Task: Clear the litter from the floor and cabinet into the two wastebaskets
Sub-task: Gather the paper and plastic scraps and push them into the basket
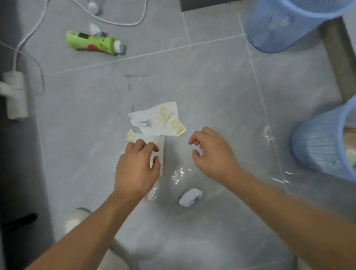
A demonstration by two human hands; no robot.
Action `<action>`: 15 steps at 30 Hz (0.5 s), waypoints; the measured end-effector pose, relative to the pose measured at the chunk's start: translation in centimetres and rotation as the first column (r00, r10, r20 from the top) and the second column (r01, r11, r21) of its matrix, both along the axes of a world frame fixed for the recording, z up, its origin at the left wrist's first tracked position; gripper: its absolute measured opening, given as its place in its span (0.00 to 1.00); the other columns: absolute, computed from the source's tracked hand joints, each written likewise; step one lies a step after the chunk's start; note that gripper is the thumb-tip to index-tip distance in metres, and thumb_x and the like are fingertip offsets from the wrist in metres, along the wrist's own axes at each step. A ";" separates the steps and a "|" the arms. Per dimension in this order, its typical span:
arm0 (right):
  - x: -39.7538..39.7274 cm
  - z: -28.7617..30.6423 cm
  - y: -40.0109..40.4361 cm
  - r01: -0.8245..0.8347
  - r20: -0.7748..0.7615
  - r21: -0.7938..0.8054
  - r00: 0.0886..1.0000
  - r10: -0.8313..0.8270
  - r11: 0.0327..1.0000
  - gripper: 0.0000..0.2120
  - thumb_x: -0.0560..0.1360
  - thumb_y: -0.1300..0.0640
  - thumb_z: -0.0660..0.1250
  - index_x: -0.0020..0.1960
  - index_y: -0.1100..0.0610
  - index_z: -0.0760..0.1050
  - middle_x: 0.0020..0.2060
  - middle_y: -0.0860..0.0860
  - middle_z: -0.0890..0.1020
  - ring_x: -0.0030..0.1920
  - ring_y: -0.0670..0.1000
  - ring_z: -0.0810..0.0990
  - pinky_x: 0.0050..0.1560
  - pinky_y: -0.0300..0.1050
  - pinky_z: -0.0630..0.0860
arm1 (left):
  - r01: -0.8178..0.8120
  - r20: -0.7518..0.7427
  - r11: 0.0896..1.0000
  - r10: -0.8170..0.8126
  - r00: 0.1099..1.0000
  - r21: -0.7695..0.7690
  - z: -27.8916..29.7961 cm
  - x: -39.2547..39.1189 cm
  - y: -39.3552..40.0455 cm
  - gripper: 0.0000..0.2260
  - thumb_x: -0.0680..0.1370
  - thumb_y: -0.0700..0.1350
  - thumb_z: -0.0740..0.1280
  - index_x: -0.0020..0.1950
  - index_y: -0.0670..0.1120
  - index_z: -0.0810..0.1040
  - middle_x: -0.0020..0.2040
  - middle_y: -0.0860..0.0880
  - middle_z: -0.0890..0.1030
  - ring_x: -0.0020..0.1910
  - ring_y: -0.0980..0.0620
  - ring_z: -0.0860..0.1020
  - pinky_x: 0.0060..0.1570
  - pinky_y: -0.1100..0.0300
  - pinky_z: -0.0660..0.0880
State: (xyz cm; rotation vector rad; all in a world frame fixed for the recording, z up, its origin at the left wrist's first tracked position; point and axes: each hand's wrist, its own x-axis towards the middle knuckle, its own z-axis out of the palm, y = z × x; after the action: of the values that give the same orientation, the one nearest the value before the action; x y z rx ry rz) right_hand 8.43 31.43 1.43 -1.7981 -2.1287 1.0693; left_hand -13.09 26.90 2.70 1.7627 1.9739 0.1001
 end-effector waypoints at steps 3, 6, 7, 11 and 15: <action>-3.6 -3.1 1.0 -0.069 0.032 -0.017 0.997 0.070 0.997 0.12 0.73 0.59 0.70 0.55 0.51 0.78 0.52 0.47 0.76 0.53 0.52 0.78 0.49 0.52 0.79 | -0.092 -0.008 0.994 0.092 0.996 -0.064 -2.5 -3.5 -0.4 0.12 0.79 0.49 0.66 0.62 0.50 0.80 0.56 0.50 0.78 0.58 0.47 0.74 0.45 0.53 0.75; -6.0 -5.8 2.9 -0.112 0.103 -0.009 0.988 0.112 0.994 0.17 0.73 0.58 0.70 0.62 0.52 0.76 0.58 0.50 0.73 0.57 0.55 0.74 0.48 0.51 0.77 | -0.131 -0.026 0.989 0.130 0.991 -0.066 -5.0 -5.7 0.8 0.15 0.79 0.50 0.66 0.65 0.49 0.77 0.58 0.48 0.76 0.58 0.45 0.74 0.48 0.50 0.77; -6.5 -6.6 3.6 -0.113 0.140 -0.001 0.984 0.112 0.994 0.19 0.74 0.58 0.70 0.64 0.52 0.74 0.60 0.51 0.71 0.58 0.56 0.72 0.46 0.50 0.76 | -0.131 -0.025 0.990 0.130 0.991 -0.056 -5.8 -6.1 1.5 0.16 0.79 0.50 0.66 0.66 0.49 0.77 0.58 0.47 0.75 0.58 0.45 0.73 0.49 0.49 0.77; -7.4 -9.7 5.5 -0.077 0.287 0.025 0.956 0.067 0.997 0.23 0.73 0.58 0.70 0.67 0.52 0.70 0.61 0.53 0.68 0.59 0.57 0.69 0.39 0.47 0.72 | -0.055 0.058 0.998 0.053 0.997 0.022 -8.4 -5.4 5.8 0.16 0.80 0.48 0.66 0.67 0.49 0.75 0.59 0.48 0.75 0.59 0.47 0.73 0.45 0.55 0.74; -6.9 -11.9 6.1 -0.088 0.291 0.030 0.954 0.076 0.996 0.21 0.73 0.57 0.72 0.64 0.52 0.71 0.59 0.53 0.68 0.57 0.56 0.69 0.38 0.47 0.71 | 0.133 0.159 0.991 -0.133 0.978 0.014 -11.0 -2.4 10.4 0.21 0.79 0.48 0.68 0.72 0.53 0.73 0.63 0.50 0.71 0.61 0.48 0.72 0.46 0.50 0.78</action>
State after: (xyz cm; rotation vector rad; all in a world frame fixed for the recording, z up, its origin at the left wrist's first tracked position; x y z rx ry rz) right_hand 1.55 37.57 -10.46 -1.9668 -2.3893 0.8103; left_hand -15.49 37.26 -8.34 1.8237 1.7399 0.1932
